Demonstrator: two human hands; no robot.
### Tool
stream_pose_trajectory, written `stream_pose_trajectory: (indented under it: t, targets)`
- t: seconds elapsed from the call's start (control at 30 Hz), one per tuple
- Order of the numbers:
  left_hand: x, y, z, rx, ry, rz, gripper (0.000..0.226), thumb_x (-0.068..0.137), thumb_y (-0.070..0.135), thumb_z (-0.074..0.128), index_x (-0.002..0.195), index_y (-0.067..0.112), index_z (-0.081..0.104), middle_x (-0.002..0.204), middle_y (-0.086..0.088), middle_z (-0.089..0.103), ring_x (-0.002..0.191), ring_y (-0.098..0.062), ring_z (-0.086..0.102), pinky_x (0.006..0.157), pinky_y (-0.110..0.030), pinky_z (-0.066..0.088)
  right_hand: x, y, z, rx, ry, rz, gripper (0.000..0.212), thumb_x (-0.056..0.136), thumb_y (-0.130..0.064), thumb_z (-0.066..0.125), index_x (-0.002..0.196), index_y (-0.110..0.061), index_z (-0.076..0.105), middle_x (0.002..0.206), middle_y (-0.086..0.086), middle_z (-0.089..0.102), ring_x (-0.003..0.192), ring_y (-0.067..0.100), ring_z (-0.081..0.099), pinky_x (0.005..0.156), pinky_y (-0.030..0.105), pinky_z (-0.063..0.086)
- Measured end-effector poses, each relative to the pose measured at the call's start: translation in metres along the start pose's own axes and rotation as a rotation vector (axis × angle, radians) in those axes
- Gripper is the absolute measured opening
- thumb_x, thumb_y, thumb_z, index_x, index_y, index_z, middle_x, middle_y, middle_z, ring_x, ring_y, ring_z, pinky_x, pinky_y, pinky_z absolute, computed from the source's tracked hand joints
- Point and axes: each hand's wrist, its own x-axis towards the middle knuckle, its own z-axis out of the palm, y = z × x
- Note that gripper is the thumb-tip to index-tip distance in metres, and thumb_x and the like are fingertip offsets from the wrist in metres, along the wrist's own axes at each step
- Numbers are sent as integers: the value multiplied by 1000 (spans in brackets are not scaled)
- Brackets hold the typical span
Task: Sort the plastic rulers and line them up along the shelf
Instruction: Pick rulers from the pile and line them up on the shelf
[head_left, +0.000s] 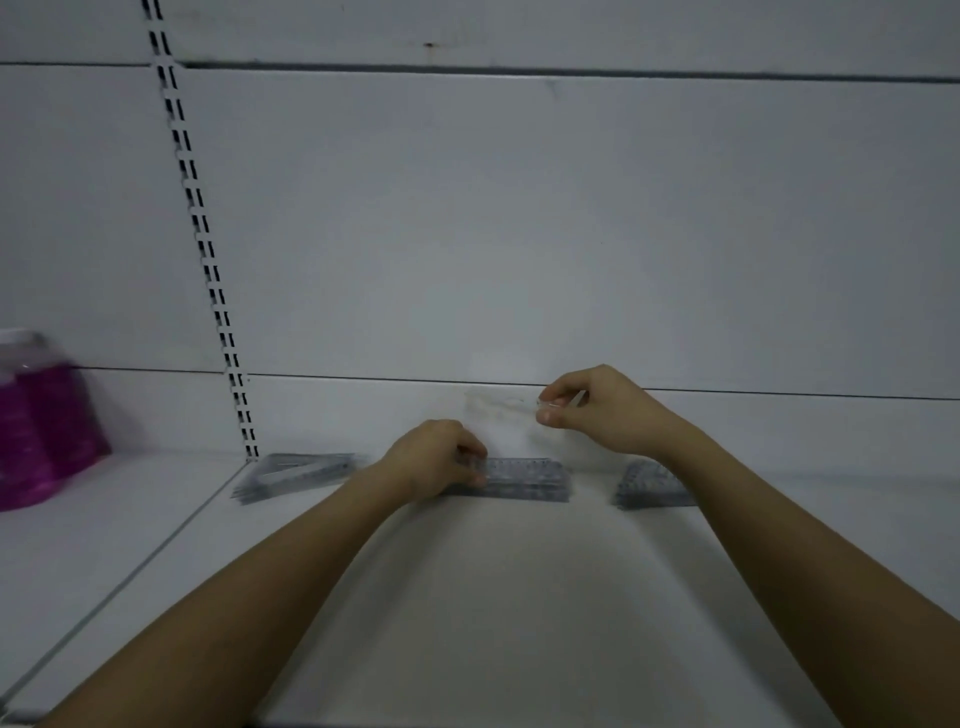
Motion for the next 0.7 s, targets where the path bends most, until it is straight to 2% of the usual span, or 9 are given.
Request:
stream_pose_trajectory:
  t: [0.17, 0.3, 0.37, 0.47, 0.57, 0.7]
  targets:
    - [-15, 4, -4, 5, 73, -15, 52, 82, 45, 70, 128, 23, 59, 124, 4, 57, 112, -15, 51, 98, -31, 43, 4, 3, 12, 34, -1, 4, 26, 84, -36, 72, 105, -21, 71, 93, -11, 64, 79, -1, 57, 66, 13, 40]
    - [-55, 6, -8, 16, 177, 29, 34, 89, 44, 61, 119, 27, 65, 116, 7, 60, 106, -12, 53, 90, -26, 44, 8, 6, 29, 68, 2, -11, 23, 82, -34, 74, 102, -22, 70, 91, -10, 65, 77, -1, 58, 65, 11, 39]
    - [-81, 3, -2, -14, 143, 62, 31, 91, 45, 58, 118, 32, 64, 120, 11, 58, 111, -9, 52, 94, -27, 43, 11, 5, 43, 45, -36, -27, 22, 82, -32, 75, 101, -20, 71, 92, -7, 67, 76, -1, 59, 65, 9, 41]
    - [-112, 0, 15, -10, 30, 127, 43, 92, 55, 49, 131, 37, 53, 138, 16, 47, 127, -4, 41, 108, -26, 33, 19, -1, 61, -22, -105, -67, 25, 83, -31, 74, 103, -18, 70, 96, -5, 67, 81, -1, 59, 68, 6, 41]
    - [-122, -5, 30, 13, -19, 129, 55, 92, 65, 34, 142, 43, 36, 152, 16, 30, 140, -4, 22, 117, -37, 20, 27, -13, 78, -63, -159, -90, 27, 83, -35, 73, 106, -21, 68, 98, -7, 66, 87, 2, 60, 75, 14, 46]
    - [-120, -6, 31, 59, -90, 85, 58, 92, 66, 27, 147, 46, 22, 158, 15, 17, 145, -5, 8, 119, -46, 5, 33, -21, 94, -123, -200, -88, 26, 83, -36, 71, 105, -21, 68, 99, -6, 66, 87, 5, 60, 78, 20, 49]
